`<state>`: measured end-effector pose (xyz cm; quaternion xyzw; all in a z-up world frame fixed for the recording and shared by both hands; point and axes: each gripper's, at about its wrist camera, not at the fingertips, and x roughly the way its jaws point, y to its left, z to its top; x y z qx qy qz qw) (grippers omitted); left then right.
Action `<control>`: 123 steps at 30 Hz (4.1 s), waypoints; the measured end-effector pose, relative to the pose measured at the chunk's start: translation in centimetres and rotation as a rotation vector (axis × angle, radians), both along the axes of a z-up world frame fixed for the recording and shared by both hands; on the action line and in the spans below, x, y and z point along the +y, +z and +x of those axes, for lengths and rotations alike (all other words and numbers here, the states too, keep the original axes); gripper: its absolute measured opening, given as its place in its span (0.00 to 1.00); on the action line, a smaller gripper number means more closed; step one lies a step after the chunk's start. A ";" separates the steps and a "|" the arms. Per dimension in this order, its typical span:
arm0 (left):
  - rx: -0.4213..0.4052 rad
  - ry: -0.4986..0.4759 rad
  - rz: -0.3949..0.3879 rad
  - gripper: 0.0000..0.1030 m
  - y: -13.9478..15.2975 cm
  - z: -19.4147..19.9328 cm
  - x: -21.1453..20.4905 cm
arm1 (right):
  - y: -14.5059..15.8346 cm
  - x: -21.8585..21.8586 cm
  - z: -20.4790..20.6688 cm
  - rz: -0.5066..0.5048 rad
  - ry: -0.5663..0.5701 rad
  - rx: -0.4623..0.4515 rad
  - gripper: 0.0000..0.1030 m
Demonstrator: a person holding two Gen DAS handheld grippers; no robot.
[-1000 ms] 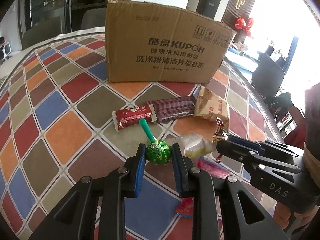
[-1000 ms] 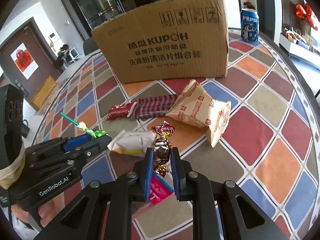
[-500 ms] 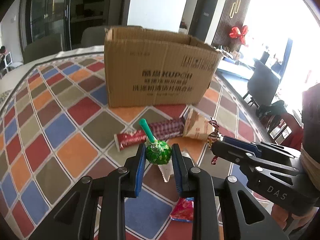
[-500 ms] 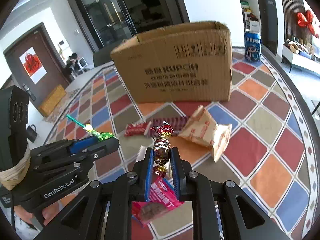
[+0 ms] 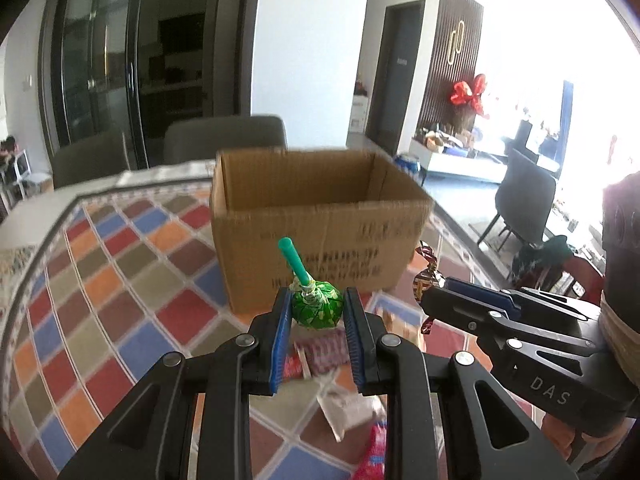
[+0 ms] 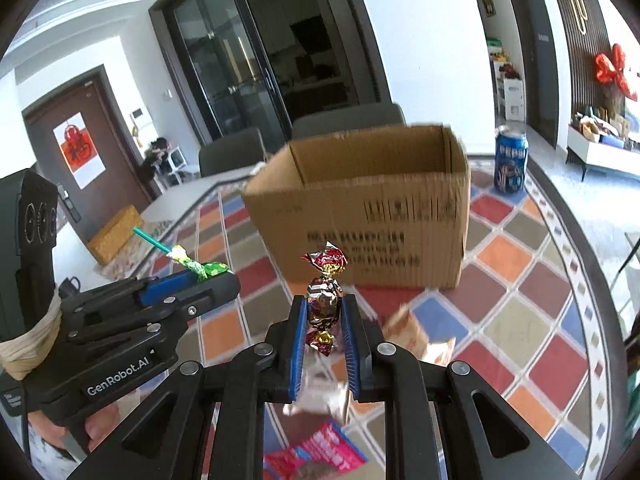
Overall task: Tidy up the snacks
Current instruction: 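Carry both snacks over the cardboard box and open both tools to drop them, then move both tools back from the box toward the remaining snacks, then grasp the white biscuit packet with the left tool while the right tool grasps the Fortune Biscuits packet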
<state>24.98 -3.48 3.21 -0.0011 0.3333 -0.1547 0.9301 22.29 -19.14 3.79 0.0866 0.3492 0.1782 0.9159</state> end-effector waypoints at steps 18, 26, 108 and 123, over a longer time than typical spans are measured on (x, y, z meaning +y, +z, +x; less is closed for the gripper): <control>-0.055 0.040 -0.006 0.25 4.7 8.6 0.2 | 6.7 0.1 8.0 -0.031 -0.018 -0.115 0.18; 0.001 0.053 0.009 0.25 4.1 12.9 -0.1 | 6.4 0.0 12.3 -0.054 -0.015 -0.053 0.18; 0.552 0.069 0.049 0.52 -14.8 2.2 -5.0 | -9.7 -0.5 6.2 -0.491 0.403 0.305 0.54; 0.507 0.083 0.009 0.45 -13.0 1.8 -2.0 | -9.5 2.6 7.0 -0.635 0.447 0.246 0.63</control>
